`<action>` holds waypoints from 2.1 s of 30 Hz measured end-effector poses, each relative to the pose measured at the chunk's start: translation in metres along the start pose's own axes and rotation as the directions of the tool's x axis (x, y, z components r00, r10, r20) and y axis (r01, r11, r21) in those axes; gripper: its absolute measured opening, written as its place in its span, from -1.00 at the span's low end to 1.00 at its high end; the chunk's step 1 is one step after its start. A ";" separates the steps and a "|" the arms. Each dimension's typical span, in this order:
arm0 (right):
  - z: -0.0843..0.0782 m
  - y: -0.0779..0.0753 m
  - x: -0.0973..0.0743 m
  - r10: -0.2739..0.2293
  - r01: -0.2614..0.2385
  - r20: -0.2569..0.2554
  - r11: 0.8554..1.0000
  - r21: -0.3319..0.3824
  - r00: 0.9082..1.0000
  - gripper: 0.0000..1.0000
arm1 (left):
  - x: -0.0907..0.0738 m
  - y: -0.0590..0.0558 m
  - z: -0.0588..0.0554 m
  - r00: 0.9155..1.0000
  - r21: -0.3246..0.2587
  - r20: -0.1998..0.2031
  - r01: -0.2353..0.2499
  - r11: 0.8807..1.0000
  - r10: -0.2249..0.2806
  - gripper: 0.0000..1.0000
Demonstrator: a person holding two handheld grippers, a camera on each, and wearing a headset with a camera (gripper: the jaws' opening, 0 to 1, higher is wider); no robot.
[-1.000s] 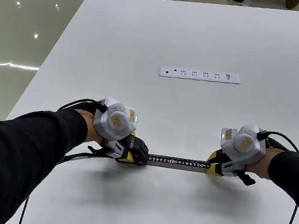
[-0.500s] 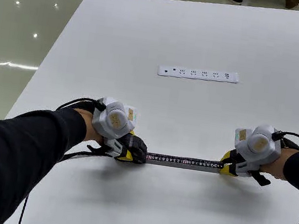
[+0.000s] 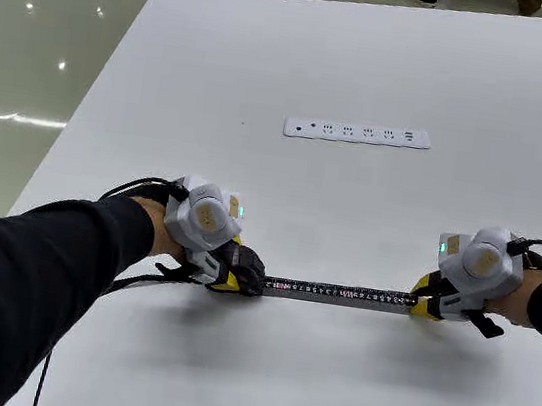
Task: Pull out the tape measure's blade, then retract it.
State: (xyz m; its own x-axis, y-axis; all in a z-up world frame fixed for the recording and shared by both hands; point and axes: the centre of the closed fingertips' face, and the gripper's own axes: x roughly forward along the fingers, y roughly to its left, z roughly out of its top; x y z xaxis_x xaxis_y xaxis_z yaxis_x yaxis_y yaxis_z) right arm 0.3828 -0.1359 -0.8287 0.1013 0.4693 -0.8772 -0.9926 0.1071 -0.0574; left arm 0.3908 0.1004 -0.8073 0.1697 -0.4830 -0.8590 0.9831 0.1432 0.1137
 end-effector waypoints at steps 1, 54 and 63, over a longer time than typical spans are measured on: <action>-0.001 0.000 0.000 0.000 0.000 -0.002 1.000 -0.001 1.000 -0.85 | 0.000 0.000 0.000 1.000 -0.001 0.001 -0.001 1.000 0.001 -0.36; -0.077 0.098 -0.139 -0.539 0.376 0.159 0.741 0.556 0.827 1.00 | -0.158 -0.068 -0.127 0.774 -0.746 0.145 -0.324 0.582 0.616 1.00; -0.080 0.094 -0.146 -0.546 0.382 0.155 0.736 0.559 0.824 1.00 | -0.167 -0.066 -0.123 0.765 -0.738 0.145 -0.339 0.584 0.627 1.00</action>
State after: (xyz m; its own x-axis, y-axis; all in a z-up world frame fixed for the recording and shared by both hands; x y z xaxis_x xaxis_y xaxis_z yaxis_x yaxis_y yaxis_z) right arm 0.2690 -0.2641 -0.7443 0.6356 0.4636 -0.6173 -0.6538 0.7484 -0.1111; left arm 0.2896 0.2778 -0.7328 0.7562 -0.4053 -0.5138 0.4666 0.8844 -0.0108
